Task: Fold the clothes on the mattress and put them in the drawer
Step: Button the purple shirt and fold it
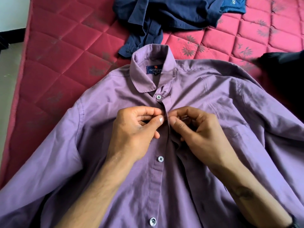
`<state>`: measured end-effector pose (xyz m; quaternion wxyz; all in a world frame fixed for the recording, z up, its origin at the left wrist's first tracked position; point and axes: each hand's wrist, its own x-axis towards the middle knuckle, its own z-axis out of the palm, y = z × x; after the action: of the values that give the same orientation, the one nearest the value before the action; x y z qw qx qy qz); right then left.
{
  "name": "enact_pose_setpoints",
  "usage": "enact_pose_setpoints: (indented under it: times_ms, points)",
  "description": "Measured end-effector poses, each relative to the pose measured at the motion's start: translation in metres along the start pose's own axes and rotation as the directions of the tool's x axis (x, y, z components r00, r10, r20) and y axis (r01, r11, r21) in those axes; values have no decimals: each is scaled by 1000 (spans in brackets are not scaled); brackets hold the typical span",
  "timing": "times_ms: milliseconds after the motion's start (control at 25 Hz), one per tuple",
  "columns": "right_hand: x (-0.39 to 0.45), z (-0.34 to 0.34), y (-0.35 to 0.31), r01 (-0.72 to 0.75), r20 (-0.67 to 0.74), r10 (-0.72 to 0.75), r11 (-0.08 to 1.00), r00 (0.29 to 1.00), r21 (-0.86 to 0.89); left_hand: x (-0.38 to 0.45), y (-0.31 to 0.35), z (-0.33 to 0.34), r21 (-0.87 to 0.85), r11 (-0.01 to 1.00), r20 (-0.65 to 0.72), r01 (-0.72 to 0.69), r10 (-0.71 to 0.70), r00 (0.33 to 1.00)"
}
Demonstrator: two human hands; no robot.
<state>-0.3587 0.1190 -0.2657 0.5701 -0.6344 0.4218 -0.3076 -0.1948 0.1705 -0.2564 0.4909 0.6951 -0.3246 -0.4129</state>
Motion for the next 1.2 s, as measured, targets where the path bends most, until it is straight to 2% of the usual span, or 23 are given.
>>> enact_pose_setpoints:
  times_ms: [120, 200, 480, 680, 880, 960, 1080, 1200]
  points:
    - [-5, 5, 6, 91, -42, -105, 964, 994, -249, -2, 6, -2, 12, 999, 31, 45, -46, 998]
    - [-6, 7, 6, 99, -85, -129, 952, 988, -291, -2, 8, -3, -19, 998, 44, 63, -62, 997]
    - [-7, 10, 3, 35, -145, -59, 986, 988, -161, -1, 3, -1, -82, 996, 11, 36, -36, 999]
    - [-6, 7, -1, -3, -114, -11, 992, 993, -124, -1, 1, 1, -88, 995, -3, -37, 37, 999]
    - [-5, 7, -4, -87, -96, 93, 994, 991, 61, 0, 1, 3, -147, 988, 48, -54, 62, 997]
    - [-4, 3, -5, -119, -73, 123, 991, 990, 62, 0, 1, 2, -84, 988, 57, -129, 134, 989]
    - [-2, -1, -5, -126, -29, 127, 991, 991, 37, -2, 2, 2, 218, 914, 68, -342, 336, 939]
    - [2, 0, -3, -129, -24, 130, 991, 991, 29, 1, -2, 2, 334, 851, 29, -405, 420, 907]
